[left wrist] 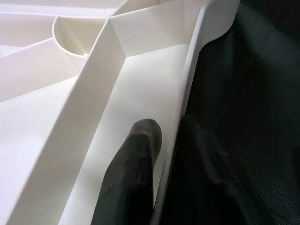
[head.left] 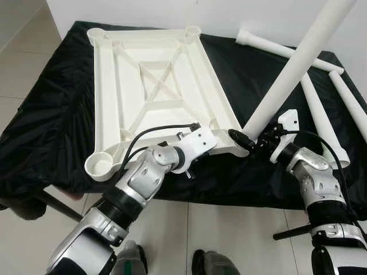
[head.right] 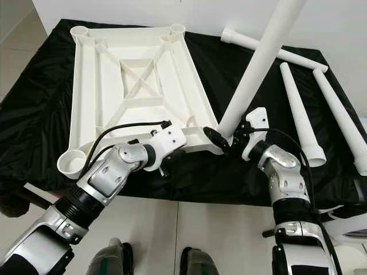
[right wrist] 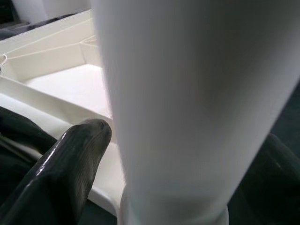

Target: Building children table

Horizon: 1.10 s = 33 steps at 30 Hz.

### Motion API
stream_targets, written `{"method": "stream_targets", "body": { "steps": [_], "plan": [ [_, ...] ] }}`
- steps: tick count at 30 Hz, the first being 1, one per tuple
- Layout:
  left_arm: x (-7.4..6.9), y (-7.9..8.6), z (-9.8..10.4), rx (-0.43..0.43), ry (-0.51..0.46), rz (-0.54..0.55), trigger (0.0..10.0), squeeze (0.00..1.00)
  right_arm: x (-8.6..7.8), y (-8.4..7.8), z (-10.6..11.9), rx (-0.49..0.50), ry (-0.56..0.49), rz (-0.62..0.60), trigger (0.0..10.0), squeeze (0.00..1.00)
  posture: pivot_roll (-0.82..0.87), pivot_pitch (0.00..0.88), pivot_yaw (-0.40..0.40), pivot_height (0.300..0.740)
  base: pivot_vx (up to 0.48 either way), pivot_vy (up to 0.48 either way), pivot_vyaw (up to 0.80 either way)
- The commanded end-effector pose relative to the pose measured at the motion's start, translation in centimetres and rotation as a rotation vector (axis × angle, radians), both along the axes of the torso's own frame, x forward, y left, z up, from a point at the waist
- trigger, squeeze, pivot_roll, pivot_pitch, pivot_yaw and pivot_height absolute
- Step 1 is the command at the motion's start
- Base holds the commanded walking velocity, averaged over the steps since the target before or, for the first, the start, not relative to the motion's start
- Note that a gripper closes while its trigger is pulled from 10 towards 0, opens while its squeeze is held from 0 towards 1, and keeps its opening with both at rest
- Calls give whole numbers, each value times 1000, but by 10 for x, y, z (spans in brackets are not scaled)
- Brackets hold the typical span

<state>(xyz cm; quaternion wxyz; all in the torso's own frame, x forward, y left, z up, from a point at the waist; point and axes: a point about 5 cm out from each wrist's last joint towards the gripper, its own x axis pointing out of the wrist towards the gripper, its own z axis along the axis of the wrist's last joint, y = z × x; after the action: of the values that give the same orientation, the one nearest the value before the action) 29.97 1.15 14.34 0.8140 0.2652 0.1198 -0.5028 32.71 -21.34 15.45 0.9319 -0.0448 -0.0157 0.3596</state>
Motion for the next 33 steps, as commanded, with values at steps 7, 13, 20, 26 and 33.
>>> {"method": "stream_targets", "body": {
  "steps": [7,13,20,26,33],
  "plan": [
    [-7,-7,-5,5,23,-59,10000,0,4,-7,6,-29,-24,9,5059,0,-25,90,-51,740,0,0,0],
    [-7,-7,-5,6,21,-62,10000,0,4,-11,6,-28,-28,18,0,0,-28,89,-48,740,0,0,0],
    [-8,-8,-5,7,21,-67,10000,0,0,-11,3,-20,-30,20,0,0,-29,87,-46,740,0,0,0],
    [-9,-8,-6,9,23,-69,10000,0,-5,-3,-2,7,-22,17,10000,0,-28,89,-48,740,0,0,0],
    [-10,-9,-7,9,25,-72,10000,0,-7,19,1,86,-44,-63,10000,0,-24,80,-51,740,0,0,0]
  ]
}}
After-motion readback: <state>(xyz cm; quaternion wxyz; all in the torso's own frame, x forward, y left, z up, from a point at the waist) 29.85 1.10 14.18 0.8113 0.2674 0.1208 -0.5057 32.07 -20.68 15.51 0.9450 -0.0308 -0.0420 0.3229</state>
